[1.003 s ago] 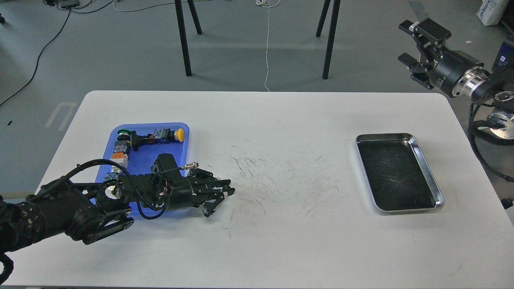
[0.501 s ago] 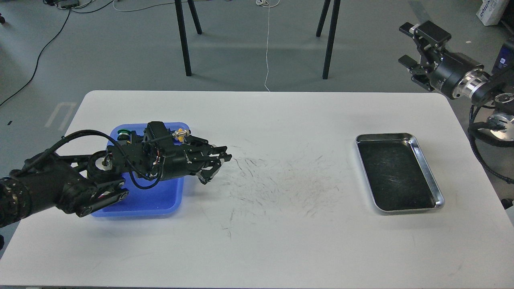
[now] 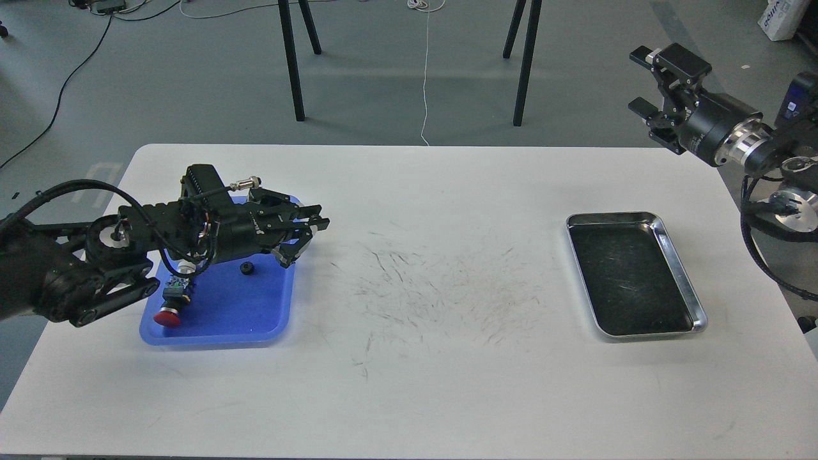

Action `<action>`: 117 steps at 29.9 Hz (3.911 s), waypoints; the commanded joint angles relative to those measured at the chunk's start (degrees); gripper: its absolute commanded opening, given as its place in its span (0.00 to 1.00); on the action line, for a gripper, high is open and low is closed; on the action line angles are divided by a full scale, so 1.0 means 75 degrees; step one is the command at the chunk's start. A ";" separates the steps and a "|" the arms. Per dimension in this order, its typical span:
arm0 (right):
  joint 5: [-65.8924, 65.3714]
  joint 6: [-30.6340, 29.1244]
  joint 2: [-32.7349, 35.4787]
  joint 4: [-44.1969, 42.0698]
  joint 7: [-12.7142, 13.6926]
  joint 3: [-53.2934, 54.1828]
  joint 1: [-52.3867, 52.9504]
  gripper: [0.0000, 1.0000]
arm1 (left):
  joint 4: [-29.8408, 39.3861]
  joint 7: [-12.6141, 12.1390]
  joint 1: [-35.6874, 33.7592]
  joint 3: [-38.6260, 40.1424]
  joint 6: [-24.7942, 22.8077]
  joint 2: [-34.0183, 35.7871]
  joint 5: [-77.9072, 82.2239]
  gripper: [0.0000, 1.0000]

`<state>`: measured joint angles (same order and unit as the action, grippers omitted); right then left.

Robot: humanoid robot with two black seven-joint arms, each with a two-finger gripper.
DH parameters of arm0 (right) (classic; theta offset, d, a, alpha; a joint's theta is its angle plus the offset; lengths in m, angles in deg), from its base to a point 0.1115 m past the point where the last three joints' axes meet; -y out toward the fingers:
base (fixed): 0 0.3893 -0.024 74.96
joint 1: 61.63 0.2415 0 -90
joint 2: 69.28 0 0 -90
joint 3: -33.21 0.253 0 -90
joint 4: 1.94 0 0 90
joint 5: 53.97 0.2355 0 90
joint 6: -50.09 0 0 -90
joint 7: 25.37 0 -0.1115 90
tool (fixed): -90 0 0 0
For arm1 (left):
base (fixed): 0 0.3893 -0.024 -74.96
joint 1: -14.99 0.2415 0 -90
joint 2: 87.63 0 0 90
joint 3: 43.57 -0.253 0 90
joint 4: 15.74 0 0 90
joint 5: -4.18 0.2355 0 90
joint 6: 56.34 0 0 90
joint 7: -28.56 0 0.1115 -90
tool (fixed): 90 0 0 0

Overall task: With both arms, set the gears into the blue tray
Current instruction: 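Lift the gear with the left gripper and carry it over the blue tray, then lower the left gripper into the blue tray and release the gear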

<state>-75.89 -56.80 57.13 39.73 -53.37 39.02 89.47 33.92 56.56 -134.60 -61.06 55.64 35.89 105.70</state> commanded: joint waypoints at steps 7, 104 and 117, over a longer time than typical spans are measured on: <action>0.0004 0.0002 -0.0155 0.0011 0.0000 0.0069 0.0044 0.98 | 0.0000 -0.0001 0.0059 -0.0223 0.0045 0.0522 0.0246 0.15; -0.0007 -0.0244 -0.0729 0.1019 0.0000 0.1663 -0.1280 0.99 | 0.0058 -0.0001 0.0282 -0.1068 0.0081 0.1448 0.0715 0.59; -0.0007 -0.0209 -0.0589 0.0960 0.0000 0.1663 -0.1303 0.99 | -0.0012 -0.0001 0.0188 -0.0505 0.0010 0.1366 -0.0572 0.69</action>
<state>-75.94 -58.45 52.47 47.10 -53.37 51.48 79.96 33.97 56.56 -132.98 -65.27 55.98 46.25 105.43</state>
